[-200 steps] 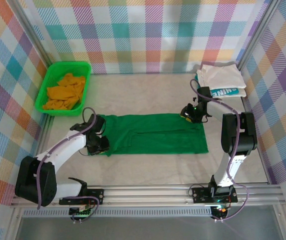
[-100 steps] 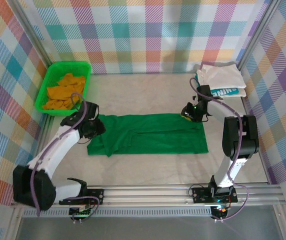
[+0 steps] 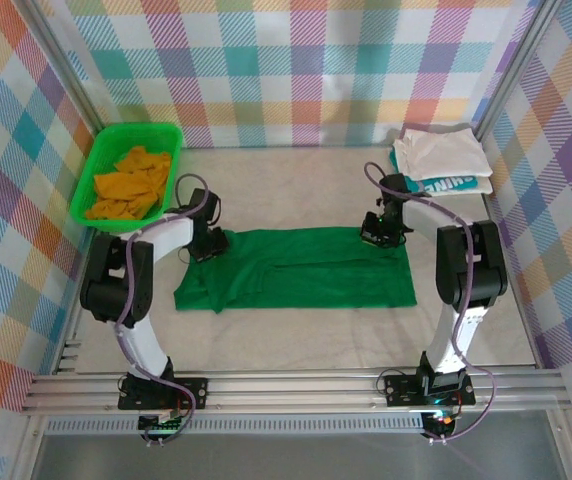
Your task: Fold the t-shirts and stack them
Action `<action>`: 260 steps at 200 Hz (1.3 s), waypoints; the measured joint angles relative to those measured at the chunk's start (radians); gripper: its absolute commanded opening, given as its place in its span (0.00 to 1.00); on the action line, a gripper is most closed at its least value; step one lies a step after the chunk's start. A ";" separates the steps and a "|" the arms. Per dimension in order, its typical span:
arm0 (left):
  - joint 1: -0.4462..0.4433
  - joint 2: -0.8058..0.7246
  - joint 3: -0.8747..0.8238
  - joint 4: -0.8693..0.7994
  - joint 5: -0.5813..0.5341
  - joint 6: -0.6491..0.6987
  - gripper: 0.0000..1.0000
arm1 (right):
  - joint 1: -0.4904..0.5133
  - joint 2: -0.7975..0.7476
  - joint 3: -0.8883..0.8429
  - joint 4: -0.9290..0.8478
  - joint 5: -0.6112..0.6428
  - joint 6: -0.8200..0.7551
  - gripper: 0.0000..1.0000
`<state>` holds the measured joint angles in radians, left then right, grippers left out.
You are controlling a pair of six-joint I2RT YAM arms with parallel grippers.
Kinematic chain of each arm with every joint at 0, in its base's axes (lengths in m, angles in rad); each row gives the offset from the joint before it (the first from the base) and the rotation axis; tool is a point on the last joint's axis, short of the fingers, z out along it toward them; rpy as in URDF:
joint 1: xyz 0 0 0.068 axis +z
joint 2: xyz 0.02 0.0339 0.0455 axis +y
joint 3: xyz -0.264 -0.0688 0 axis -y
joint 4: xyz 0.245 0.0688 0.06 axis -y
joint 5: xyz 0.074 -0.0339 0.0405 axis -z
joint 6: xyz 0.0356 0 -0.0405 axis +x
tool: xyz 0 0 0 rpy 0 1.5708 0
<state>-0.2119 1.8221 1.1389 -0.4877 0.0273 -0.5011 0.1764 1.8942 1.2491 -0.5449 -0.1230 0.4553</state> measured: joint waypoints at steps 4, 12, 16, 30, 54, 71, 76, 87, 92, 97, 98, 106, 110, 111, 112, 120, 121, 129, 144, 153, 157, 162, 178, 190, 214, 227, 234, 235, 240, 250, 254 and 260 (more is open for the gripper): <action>0.004 0.016 0.012 0.001 0.000 0.000 0.15 | 0.000 0.005 0.000 -0.001 0.005 0.001 0.00; 0.008 0.042 0.040 0.000 0.001 0.000 0.15 | 0.000 0.011 -0.004 -0.004 0.017 0.004 0.00; 0.008 0.051 0.055 0.002 0.001 0.000 0.14 | 0.000 0.012 -0.008 -0.005 0.020 0.005 0.00; 0.010 0.113 0.134 0.002 0.002 0.003 0.11 | 0.000 0.008 -0.037 -0.005 0.031 0.011 0.00; 0.010 0.261 0.343 -0.006 0.024 0.032 0.12 | 0.000 -0.051 -0.117 0.010 0.025 0.028 0.00; 0.001 0.392 0.540 -0.033 0.053 0.072 0.14 | 0.010 -0.105 -0.185 0.000 -0.001 0.046 0.00; -0.002 0.429 0.602 -0.044 0.063 0.080 0.14 | 0.019 -0.118 -0.201 -0.006 -0.003 0.052 0.00; -0.007 0.533 0.774 -0.087 0.077 0.115 0.15 | 0.055 -0.141 -0.231 -0.018 -0.016 0.065 0.00; -0.012 0.586 0.865 -0.106 0.082 0.133 0.17 | 0.080 -0.154 -0.246 -0.019 -0.025 0.074 0.00; -0.017 0.630 0.943 -0.121 0.089 0.145 0.19 | 0.106 -0.164 -0.261 -0.022 -0.034 0.082 0.00; -0.018 0.637 0.955 -0.122 0.089 0.149 0.19 | 0.114 -0.168 -0.264 -0.023 -0.036 0.085 0.00; -0.028 0.712 1.086 -0.154 0.103 0.172 0.22 | 0.163 -0.183 -0.285 -0.029 -0.050 0.098 0.00; -0.034 0.748 1.150 -0.169 0.109 0.182 0.25 | 0.192 -0.189 -0.295 -0.032 -0.061 0.109 0.00; -0.035 0.754 1.161 -0.172 0.111 0.185 0.25 | 0.198 -0.191 -0.297 -0.032 -0.063 0.110 0.00; -0.037 0.765 1.182 -0.179 0.114 0.187 0.27 | 0.208 -0.193 -0.300 -0.032 -0.066 0.112 0.00; -0.049 0.820 1.282 -0.199 0.128 0.201 0.33 | 0.266 -0.206 -0.321 -0.032 -0.089 0.131 0.00; -0.051 0.830 1.299 -0.203 0.133 0.200 0.33 | 0.271 -0.207 -0.323 -0.032 -0.091 0.132 0.00; -0.061 0.875 1.381 -0.215 0.155 0.214 0.37 | 0.335 -0.221 -0.344 -0.032 -0.117 0.153 0.00; -0.075 0.918 1.463 -0.217 0.203 0.227 0.41 | 0.441 -0.249 -0.380 -0.037 -0.158 0.186 0.00; -0.084 0.922 1.477 -0.217 0.227 0.230 0.41 | 0.498 -0.270 -0.398 -0.050 -0.183 0.197 0.00; -0.088 0.922 1.479 -0.216 0.235 0.230 0.41 | 0.517 -0.282 -0.404 -0.057 -0.195 0.202 0.01; -0.091 0.922 1.484 -0.216 0.244 0.232 0.41 | 0.533 -0.299 -0.408 -0.066 -0.205 0.204 0.02; -0.095 0.918 1.490 -0.208 0.257 0.233 0.41 | 0.542 -0.380 -0.395 -0.086 -0.206 0.200 0.06; -0.093 0.892 1.450 -0.194 0.253 0.233 0.42 | 0.532 -0.434 -0.348 -0.100 -0.182 0.184 0.06; -0.089 0.629 1.004 -0.010 0.216 0.188 0.46 | 0.462 -0.431 -0.200 -0.070 -0.177 0.143 0.06; -0.085 0.439 0.732 0.085 0.189 0.138 0.48 | 0.409 -0.364 -0.115 -0.045 -0.177 0.119 0.07; -0.084 0.343 0.628 0.119 0.177 0.109 0.48 | 0.388 -0.310 -0.061 -0.041 -0.174 0.105 0.07; -0.084 0.335 0.618 0.124 0.176 0.105 0.48 | 0.386 -0.304 -0.055 -0.041 -0.174 0.105 0.07; -0.082 0.280 0.565 0.146 0.165 0.088 0.47 | 0.372 -0.246 -0.002 -0.040 -0.171 0.088 0.07; -0.080 0.184 0.471 0.199 0.141 0.053 0.47 | 0.349 -0.140 0.100 -0.042 -0.159 0.065 0.06; -0.080 0.148 0.436 0.220 0.130 0.040 0.46 | 0.342 -0.087 0.152 -0.045 -0.158 0.052 0.06; -0.080 0.110 0.397 0.244 0.113 0.026 0.46 | 0.334 -0.010 0.231 -0.051 -0.150 0.034 0.05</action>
<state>-0.2916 1.9324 1.5356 -0.2440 0.1406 -0.4751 0.5102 1.8847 1.4803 -0.5964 -0.2733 0.4892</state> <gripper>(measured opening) 0.466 0.063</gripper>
